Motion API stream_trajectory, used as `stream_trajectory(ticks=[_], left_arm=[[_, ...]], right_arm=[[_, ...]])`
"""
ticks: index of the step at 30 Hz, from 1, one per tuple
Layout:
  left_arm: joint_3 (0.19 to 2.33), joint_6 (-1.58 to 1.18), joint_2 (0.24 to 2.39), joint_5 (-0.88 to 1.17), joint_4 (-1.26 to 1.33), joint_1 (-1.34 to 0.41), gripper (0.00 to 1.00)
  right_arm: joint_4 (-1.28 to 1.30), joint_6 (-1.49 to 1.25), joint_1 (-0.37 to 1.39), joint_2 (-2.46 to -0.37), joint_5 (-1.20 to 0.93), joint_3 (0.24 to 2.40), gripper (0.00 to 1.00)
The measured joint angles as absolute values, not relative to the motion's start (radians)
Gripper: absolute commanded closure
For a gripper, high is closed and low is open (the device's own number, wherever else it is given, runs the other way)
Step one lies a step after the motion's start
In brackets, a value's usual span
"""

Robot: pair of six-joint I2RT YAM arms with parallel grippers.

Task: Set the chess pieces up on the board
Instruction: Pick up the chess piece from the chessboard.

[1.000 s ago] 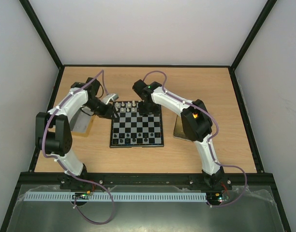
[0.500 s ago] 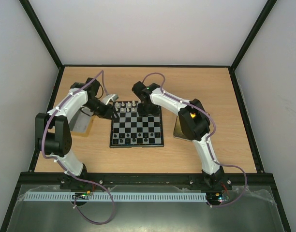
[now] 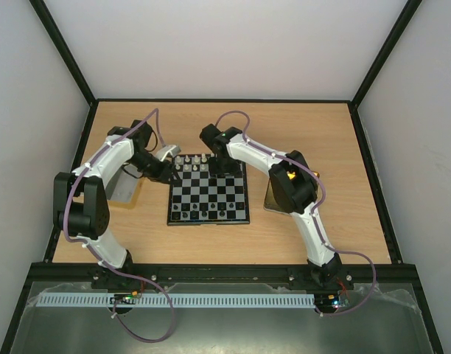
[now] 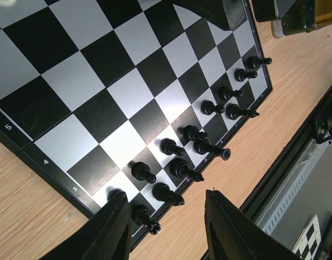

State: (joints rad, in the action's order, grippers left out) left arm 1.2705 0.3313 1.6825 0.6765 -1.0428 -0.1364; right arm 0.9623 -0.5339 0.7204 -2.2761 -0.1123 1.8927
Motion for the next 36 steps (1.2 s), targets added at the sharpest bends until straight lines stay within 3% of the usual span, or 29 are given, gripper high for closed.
stream_trajectory(ticks=[15, 25, 36], left_arm=[[1.271, 0.349, 1.682, 0.696, -1.063, -0.136, 0.61], [1.271, 0.352, 1.683, 0.701, -1.065, -0.136, 0.61], [1.271, 0.352, 1.686, 0.708, -1.064, -0.136, 0.61]], right_arm=[[0.957, -0.523, 0.704, -2.276, -0.110, 1.893, 0.38], [0.937, -0.519, 0.699, -2.276, -0.111, 1.889, 0.52], [0.930, -0.516, 0.699, -2.276, -0.114, 1.884, 0.59]])
